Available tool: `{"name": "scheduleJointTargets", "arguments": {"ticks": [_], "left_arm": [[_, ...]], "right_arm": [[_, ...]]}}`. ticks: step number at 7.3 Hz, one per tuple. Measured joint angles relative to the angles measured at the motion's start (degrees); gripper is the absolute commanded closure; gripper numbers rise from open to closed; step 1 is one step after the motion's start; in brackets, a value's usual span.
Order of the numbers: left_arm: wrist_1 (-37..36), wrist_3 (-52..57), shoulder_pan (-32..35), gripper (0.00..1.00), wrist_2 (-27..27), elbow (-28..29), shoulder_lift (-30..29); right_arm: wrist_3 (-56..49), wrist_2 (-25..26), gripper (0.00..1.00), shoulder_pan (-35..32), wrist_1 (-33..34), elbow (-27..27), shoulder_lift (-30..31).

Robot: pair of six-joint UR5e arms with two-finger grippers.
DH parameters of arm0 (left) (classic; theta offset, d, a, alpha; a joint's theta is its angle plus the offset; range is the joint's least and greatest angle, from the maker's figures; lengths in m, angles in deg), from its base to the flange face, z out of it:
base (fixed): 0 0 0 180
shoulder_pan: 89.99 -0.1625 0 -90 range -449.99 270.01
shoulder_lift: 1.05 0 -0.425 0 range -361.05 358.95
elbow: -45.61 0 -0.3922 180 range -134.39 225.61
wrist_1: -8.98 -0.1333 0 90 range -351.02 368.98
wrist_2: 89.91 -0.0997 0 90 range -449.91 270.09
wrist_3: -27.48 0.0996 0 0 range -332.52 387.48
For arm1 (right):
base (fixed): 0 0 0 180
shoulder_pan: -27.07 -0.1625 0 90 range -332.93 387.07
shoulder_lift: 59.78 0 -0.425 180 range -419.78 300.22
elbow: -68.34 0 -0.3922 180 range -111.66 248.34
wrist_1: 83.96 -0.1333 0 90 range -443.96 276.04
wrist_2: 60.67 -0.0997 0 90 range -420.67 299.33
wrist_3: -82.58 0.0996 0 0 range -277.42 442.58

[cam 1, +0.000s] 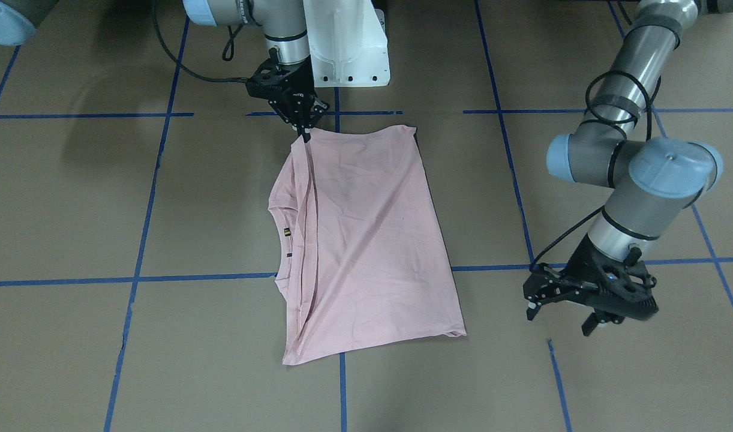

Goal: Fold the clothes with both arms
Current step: 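Bring both grippers to the shirt's edge nearest the robot, then close both grippers on the near edge corners of the shirt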

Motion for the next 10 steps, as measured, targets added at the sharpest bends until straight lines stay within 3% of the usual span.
{"name": "scheduleJointTargets", "arguments": {"ticks": [2,4,5,6,8,10], "left_arm": [[-5.3,-12.8,-7.1,0.0,-0.3,-17.4,8.7],[-9.7,-26.5,-17.7,0.01,-5.6,-33.2,17.9],[-10.3,-34.0,-24.1,0.21,-10.5,-36.9,20.6],[-10.6,-40.7,-30.2,0.36,-15.3,-38.1,21.7],[-10.8,-50.6,-37.9,0.36,-21.1,-37.1,22.0],[-10.9,-53.1,-40.8,0.36,-22.3,-34.9,21.9]], "right_arm": [[0.9,1.6,1.0,1.4,0.4,0.2,-0.1],[1.0,1.8,1.0,1.5,0.5,0.2,-0.1],[1.0,1.8,1.0,1.5,0.5,0.1,-0.1],[1.0,1.9,1.0,1.4,0.5,0.1,-0.1],[1.0,1.9,1.0,1.2,0.5,0.1,-0.1],[1.0,1.9,1.0,1.0,0.4,0.2,0.0]]}}
